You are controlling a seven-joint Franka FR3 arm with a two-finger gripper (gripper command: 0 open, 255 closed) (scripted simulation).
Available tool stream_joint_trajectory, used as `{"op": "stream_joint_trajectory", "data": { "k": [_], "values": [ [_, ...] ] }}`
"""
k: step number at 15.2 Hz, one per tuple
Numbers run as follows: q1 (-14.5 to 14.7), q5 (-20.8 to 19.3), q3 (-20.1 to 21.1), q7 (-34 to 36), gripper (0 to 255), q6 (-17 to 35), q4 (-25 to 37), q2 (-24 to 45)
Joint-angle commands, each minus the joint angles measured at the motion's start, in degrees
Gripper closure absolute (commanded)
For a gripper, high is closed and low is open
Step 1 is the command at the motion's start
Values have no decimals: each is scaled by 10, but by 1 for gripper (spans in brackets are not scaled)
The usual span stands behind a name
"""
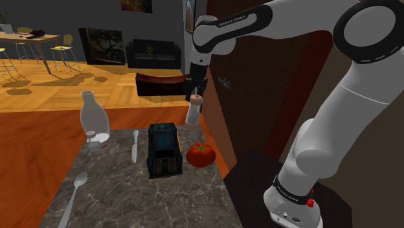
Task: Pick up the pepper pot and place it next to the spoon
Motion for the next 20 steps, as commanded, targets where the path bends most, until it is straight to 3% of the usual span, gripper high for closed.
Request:
{"op": "stream_joint_trajectory", "data": {
  "k": [1,20],
  "values": [
    [0,-1,0,2,255,-15,13,-3],
    [-1,-8,-1,22,255,-160,150,-11]
  ]
}}
